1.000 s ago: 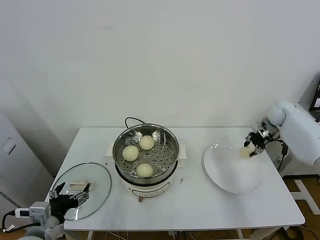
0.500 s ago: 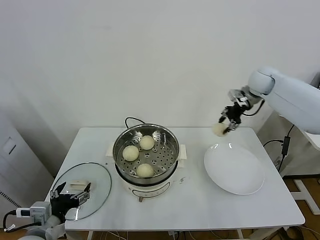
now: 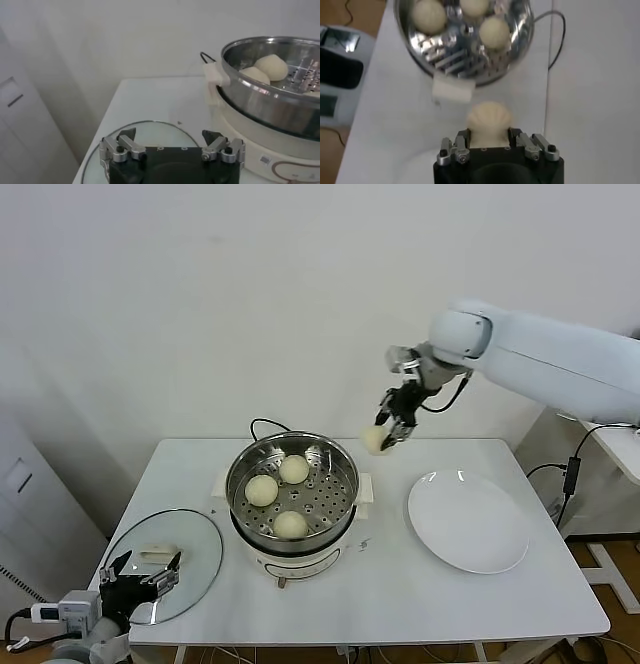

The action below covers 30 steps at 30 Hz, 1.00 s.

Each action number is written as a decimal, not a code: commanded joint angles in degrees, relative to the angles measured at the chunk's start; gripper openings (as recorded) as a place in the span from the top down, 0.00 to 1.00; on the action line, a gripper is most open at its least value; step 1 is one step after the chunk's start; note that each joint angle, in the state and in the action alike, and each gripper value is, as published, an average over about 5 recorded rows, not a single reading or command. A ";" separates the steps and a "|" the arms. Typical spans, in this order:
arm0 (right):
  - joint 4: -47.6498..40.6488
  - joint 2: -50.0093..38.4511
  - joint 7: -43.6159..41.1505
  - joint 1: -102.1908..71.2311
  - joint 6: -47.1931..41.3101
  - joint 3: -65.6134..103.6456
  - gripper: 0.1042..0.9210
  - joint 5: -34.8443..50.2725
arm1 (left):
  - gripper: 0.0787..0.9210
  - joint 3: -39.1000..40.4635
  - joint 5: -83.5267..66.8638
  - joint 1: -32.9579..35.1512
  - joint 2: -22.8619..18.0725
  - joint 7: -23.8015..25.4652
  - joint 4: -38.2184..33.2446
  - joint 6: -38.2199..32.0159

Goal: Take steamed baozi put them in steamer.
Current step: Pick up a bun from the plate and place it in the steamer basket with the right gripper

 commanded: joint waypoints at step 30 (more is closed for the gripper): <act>4.32 7.66 25.40 -11.25 -17.03 -1.88 0.55 14.70 | 0.12 0.30 -0.37 -0.63 -0.04 -0.09 0.04 0.05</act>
